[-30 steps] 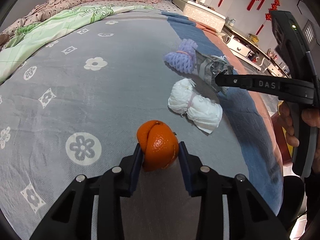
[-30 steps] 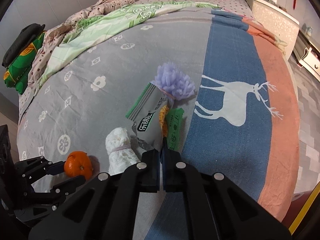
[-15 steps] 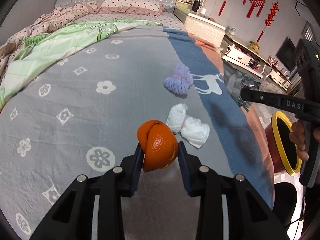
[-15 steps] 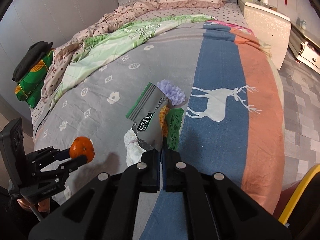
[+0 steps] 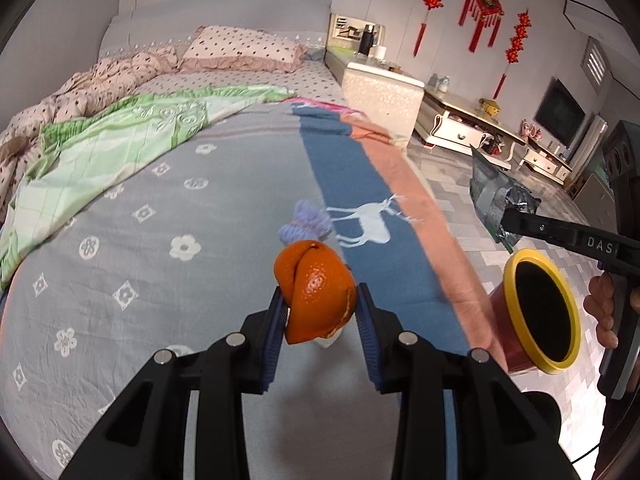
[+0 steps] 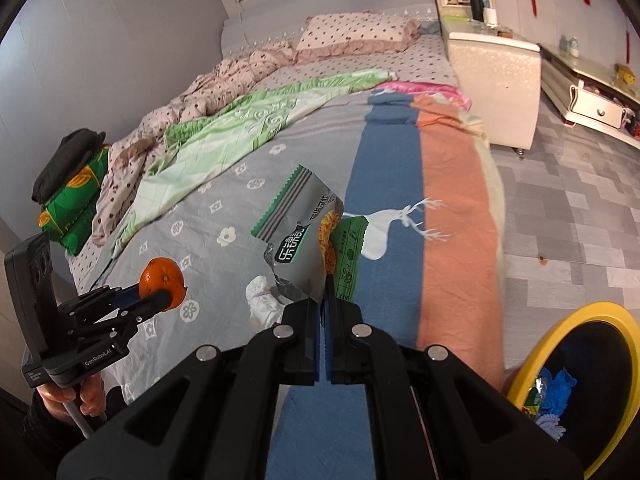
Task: Collect trash
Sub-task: 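Carry the orange and green snack bag over the yellow bin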
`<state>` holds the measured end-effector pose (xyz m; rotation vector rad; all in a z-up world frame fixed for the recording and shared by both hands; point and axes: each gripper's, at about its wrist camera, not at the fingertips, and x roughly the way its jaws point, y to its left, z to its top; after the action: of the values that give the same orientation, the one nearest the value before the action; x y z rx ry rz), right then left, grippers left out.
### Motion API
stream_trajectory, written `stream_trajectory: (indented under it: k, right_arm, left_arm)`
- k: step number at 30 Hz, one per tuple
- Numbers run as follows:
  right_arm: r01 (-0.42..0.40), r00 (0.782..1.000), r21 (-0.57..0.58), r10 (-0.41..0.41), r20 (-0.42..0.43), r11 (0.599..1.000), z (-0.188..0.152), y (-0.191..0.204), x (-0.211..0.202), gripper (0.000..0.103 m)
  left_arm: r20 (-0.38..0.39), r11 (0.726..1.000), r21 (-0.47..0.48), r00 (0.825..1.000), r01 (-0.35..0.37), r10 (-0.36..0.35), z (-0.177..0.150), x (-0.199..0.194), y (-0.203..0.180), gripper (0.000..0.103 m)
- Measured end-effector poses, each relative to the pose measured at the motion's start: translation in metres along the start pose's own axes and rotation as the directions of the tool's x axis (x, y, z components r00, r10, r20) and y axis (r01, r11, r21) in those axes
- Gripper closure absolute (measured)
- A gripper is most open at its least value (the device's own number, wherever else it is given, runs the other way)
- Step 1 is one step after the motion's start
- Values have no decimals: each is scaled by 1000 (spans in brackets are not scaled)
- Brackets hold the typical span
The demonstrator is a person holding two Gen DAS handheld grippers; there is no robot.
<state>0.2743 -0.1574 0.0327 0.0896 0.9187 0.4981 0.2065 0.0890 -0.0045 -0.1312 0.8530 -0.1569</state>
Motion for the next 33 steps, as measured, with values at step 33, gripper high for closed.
stream_trajectory:
  k: [33]
  right_arm:
    - [174,948,342,-251,196,924,-60,-237,-221,102]
  left_arm:
    - [-10,941,254,973,224,-229,59,21,-265,71]
